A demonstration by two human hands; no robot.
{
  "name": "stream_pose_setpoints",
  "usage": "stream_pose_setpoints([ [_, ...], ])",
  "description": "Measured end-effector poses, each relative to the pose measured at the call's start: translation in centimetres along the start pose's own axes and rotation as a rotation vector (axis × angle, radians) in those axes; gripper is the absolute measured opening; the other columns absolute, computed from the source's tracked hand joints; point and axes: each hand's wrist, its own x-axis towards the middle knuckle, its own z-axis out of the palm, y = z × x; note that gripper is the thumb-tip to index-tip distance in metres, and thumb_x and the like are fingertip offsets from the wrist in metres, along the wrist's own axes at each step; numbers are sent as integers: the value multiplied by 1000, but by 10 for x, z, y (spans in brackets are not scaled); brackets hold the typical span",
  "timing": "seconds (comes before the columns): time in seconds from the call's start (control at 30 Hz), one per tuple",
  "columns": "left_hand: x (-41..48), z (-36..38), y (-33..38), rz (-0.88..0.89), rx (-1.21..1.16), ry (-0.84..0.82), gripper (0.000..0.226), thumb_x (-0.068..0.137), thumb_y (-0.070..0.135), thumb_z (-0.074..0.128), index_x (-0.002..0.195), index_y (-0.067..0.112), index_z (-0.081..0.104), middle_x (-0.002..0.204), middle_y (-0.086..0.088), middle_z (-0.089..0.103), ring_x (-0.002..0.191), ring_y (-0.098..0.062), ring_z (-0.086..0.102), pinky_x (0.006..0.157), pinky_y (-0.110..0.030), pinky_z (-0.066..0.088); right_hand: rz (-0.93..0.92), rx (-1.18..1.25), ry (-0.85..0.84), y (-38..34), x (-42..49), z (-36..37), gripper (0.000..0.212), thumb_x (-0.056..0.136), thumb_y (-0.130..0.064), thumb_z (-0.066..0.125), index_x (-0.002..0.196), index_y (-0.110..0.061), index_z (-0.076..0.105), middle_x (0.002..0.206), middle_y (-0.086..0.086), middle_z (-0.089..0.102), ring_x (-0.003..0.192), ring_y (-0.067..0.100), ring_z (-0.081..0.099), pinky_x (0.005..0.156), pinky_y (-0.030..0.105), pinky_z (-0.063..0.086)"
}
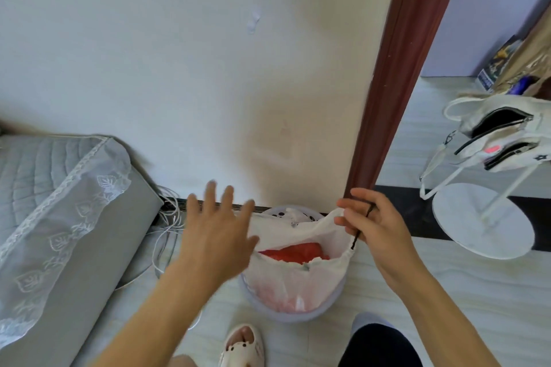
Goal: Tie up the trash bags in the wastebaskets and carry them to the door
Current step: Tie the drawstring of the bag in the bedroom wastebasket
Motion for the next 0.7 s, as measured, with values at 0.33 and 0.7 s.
stream_pose_setpoints([
  [0.33, 18, 52, 140, 405, -469, 15, 46, 93, 48, 47, 135, 30, 44, 124, 4, 58, 112, -22, 53, 88, -36, 43, 1, -45, 216, 36, -35, -28, 55, 84, -24, 75, 126, -41, 43, 89, -10, 77, 89, -5, 68, 76, 17, 44],
  [0.7, 57, 66, 142, 627, -575, -28, 34, 101, 44, 41, 110, 29, 71, 103, 4, 72, 90, -15, 63, 70, -26, 48, -68, -301, 309, 95, -26, -27, 17, 84, -47, 63, 80, -35, 74, 80, -24, 73, 81, -5, 66, 67, 8, 49],
])
